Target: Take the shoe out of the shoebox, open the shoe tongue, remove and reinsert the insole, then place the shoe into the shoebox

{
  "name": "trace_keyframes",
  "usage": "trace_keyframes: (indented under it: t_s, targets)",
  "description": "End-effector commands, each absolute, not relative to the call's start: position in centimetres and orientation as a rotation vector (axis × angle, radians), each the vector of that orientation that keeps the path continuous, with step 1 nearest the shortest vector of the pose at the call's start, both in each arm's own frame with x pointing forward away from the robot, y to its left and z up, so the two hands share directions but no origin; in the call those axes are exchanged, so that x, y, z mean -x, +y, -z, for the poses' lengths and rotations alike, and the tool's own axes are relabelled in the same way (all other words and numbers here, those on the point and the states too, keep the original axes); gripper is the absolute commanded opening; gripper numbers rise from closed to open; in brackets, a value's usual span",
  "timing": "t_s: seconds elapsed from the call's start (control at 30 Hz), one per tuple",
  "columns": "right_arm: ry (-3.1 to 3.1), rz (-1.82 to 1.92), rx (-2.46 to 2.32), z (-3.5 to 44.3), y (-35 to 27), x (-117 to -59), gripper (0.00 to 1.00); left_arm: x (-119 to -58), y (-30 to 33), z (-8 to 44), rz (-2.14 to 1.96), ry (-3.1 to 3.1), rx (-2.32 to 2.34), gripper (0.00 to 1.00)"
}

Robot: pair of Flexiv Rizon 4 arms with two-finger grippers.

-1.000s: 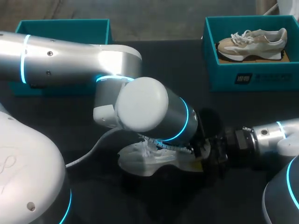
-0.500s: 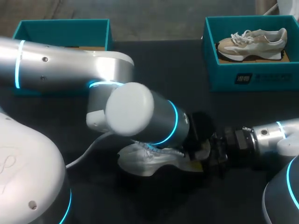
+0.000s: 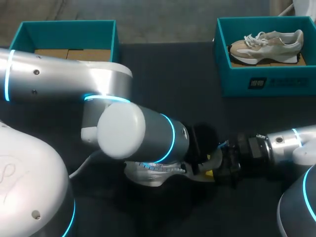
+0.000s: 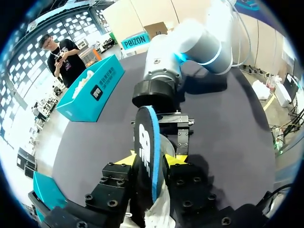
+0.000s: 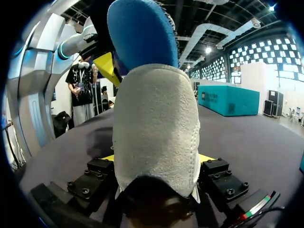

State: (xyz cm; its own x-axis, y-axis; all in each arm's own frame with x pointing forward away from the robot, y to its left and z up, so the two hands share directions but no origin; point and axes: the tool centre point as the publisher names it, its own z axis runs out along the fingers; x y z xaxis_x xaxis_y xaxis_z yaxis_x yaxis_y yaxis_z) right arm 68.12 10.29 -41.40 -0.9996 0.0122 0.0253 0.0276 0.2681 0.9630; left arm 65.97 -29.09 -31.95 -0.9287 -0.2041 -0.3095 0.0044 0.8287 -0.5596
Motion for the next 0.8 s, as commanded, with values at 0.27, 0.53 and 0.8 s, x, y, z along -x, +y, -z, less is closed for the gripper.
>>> trace_keyframes:
  t_s: [0.27,0.53,0.8]
  targets:
    - [-2.494,1.89,0.041,41.38,10.5,-68.11,0.0,-66.45,-28.64,32.42,0.881,2.619,0.152,0.31]
    - [-2.494,1.89,0.041,41.38,10.5,-68.11,0.0,-66.38,-28.82,32.57,0.904,2.609,0.14,0.31]
    - [-2.494,1.89,0.041,41.38,10.5,-68.11,0.0,-66.45,-29.1,33.04,0.91,2.601,0.137,0.29]
